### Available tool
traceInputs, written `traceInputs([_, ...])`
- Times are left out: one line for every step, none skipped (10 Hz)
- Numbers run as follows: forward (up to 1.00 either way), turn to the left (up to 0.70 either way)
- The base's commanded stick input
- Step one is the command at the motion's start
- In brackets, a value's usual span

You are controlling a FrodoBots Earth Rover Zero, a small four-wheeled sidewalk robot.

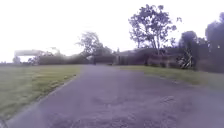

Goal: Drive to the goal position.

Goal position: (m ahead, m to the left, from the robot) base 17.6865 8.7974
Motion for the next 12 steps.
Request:
traceInputs([0.70, 0.00])
traceInputs([0.70, 0.00])
traceInputs([0.70, 0.00])
traceInputs([0.70, 0.00])
traceInputs([0.70, 0.00])
traceInputs([0.70, 0.00])
traceInputs([0.70, 0.00])
traceInputs([0.70, 0.00])
traceInputs([0.70, 0.00])
traceInputs([0.70, 0.00])
traceInputs([0.70, 0.00])
traceInputs([0.70, 0.00])
